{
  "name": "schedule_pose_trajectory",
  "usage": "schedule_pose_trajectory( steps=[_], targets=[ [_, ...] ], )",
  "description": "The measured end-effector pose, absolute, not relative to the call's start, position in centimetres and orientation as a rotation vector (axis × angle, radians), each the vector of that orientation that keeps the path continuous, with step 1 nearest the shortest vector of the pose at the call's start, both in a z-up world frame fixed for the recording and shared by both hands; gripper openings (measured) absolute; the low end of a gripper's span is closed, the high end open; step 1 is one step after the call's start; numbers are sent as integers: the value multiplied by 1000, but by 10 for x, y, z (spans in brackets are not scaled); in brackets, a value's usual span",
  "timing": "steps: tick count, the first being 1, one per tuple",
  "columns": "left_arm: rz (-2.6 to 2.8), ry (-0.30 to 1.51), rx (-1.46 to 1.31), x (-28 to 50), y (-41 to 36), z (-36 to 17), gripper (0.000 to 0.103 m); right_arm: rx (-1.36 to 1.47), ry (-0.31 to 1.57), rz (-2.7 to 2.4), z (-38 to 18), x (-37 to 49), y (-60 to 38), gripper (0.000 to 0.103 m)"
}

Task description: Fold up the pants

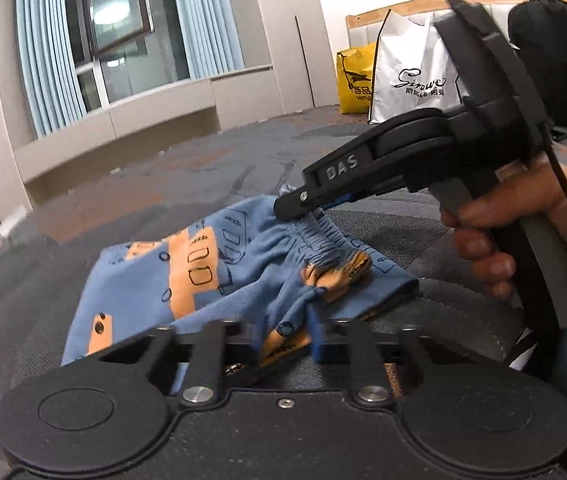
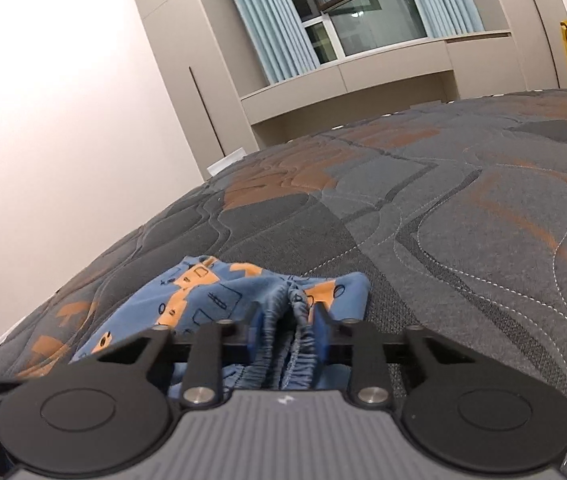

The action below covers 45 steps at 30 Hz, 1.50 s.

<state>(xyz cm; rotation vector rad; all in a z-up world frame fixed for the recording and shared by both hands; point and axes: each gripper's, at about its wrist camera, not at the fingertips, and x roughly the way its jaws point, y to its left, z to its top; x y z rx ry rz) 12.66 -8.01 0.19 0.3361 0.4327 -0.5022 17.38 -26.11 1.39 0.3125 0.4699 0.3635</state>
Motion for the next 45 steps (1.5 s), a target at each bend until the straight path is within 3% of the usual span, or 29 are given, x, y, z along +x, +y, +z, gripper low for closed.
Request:
schedule_pose_trajectory(
  steps=[3, 11, 23, 24, 28, 29, 31, 32, 34, 37, 45],
  targets=[
    [-506, 408, 318, 125, -77, 5, 5, 337, 454, 361, 16, 168, -265, 15],
    [-507, 431, 317, 127, -82, -1, 5, 374, 474, 322, 14, 159, -270, 16],
    [-489, 493, 112, 133, -70, 2, 16, 337, 470, 256, 8, 149, -267, 35],
    [-482, 491, 107, 132, -70, 3, 18, 341, 463, 252, 9, 147, -268, 40],
    [-456, 469, 85, 125, -69, 6, 38, 349, 435, 232, 12, 138, -272, 79],
    [-446, 461, 75, 124, -67, 9, 41, 349, 428, 224, 13, 136, -273, 84],
    [-420, 450, 53, 123, -64, 13, 58, 351, 410, 207, 14, 131, -275, 95],
    [-401, 445, 39, 122, -62, 16, 65, 353, 401, 200, 15, 129, -276, 97],
    [-364, 431, 10, 121, -56, 20, 88, 358, 387, 182, 17, 125, -277, 103],
    [-305, 405, -9, 119, -48, 26, 100, 349, 376, 163, 18, 122, -276, 103],
    [-202, 397, -32, 121, -32, 31, 102, 303, 393, 146, 18, 119, -264, 103]
  ],
)
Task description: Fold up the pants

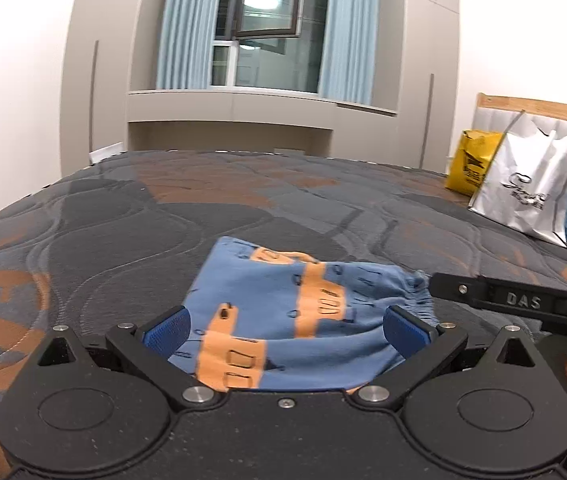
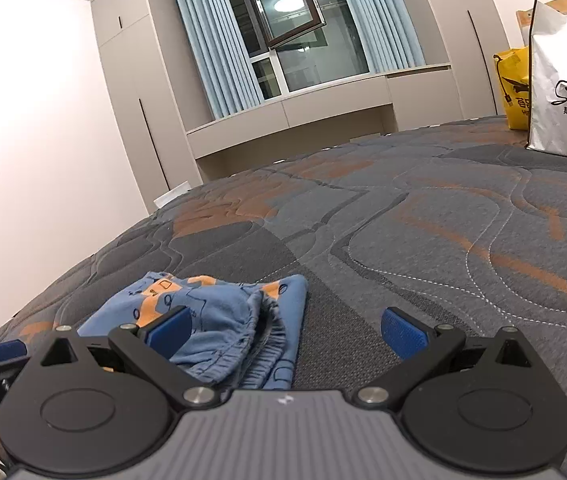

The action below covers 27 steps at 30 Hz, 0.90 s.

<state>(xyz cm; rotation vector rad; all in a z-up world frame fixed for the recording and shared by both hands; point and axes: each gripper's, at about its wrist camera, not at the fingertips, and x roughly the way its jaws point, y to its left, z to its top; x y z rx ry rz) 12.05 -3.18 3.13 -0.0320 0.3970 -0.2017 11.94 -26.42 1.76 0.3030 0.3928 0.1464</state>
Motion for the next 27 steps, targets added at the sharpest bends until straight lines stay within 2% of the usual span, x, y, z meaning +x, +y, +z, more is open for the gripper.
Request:
schedule_pose_trajectory(
  steps=[15, 27],
  targets=[
    [13, 392, 8, 139, -5, 33, 102, 155, 408, 110, 29, 126, -230, 103],
    [168, 483, -17, 157, 27, 13, 102, 79, 440, 176, 22, 140, -197, 103]
  ],
)
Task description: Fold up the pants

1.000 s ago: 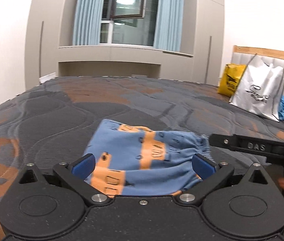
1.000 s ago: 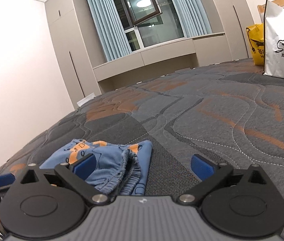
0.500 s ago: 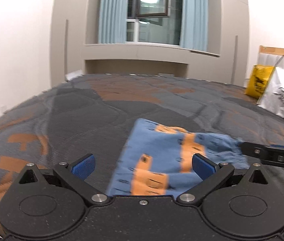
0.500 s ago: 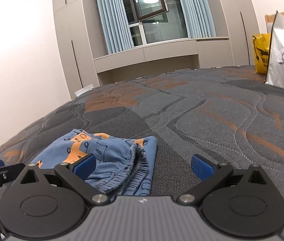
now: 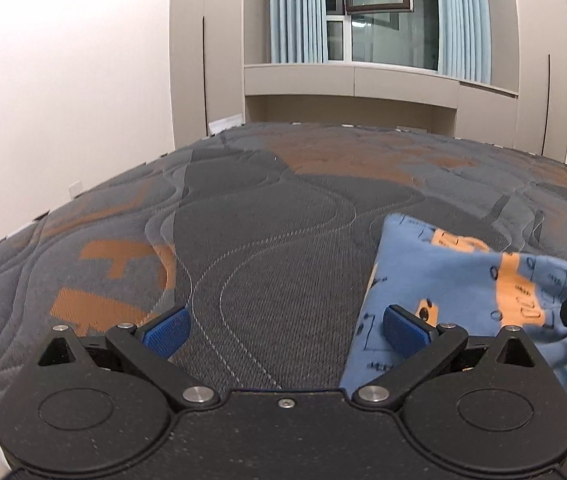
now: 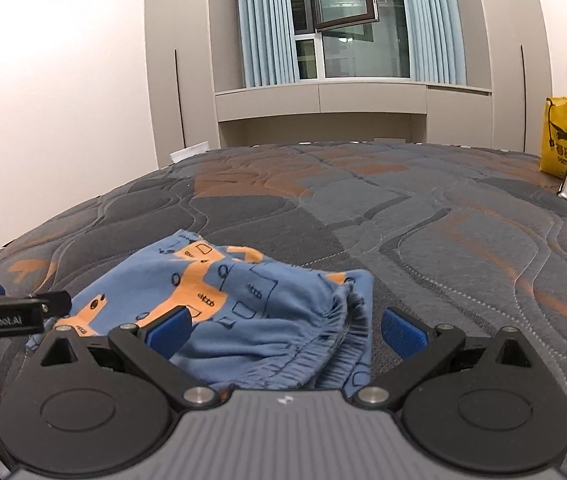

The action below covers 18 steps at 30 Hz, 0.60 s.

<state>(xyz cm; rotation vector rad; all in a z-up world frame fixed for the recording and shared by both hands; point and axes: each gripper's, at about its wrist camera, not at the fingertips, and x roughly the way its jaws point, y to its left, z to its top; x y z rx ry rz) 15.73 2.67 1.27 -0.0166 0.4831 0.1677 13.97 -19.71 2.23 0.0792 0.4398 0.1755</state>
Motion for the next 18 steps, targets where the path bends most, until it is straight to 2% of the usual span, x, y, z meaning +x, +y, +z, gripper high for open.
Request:
schedule_pose_trajectory(
  steps=[18],
  targets=[
    [150, 493, -80, 161, 35, 4, 102, 130, 507, 146, 7, 146, -211, 103]
  ],
)
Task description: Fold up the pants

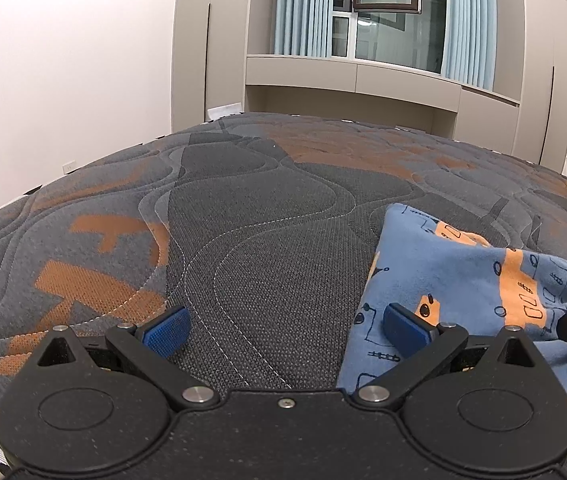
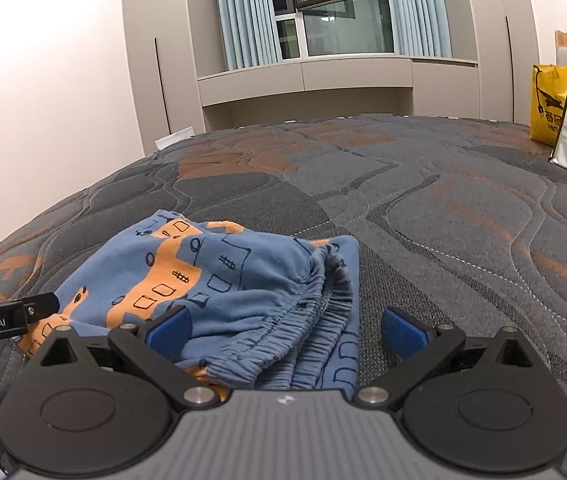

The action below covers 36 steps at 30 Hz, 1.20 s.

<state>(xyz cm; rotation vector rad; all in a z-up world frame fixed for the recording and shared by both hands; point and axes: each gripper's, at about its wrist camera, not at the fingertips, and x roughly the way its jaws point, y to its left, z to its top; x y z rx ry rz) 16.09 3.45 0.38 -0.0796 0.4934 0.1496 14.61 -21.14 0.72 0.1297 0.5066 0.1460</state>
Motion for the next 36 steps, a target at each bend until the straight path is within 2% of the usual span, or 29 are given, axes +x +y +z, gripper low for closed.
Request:
schedule_pose_trajectory(
  steps=[25, 29, 36],
  targets=[
    [116, 443, -31, 161, 13, 20, 102, 199, 520, 136, 5, 141, -219, 103],
    [97, 491, 26, 169, -1, 10, 103, 195, 523, 134, 5, 141, -218, 103],
    [60, 505, 38, 166, 6, 9, 103, -61, 493, 89, 13, 120, -215, 103]
  ],
)
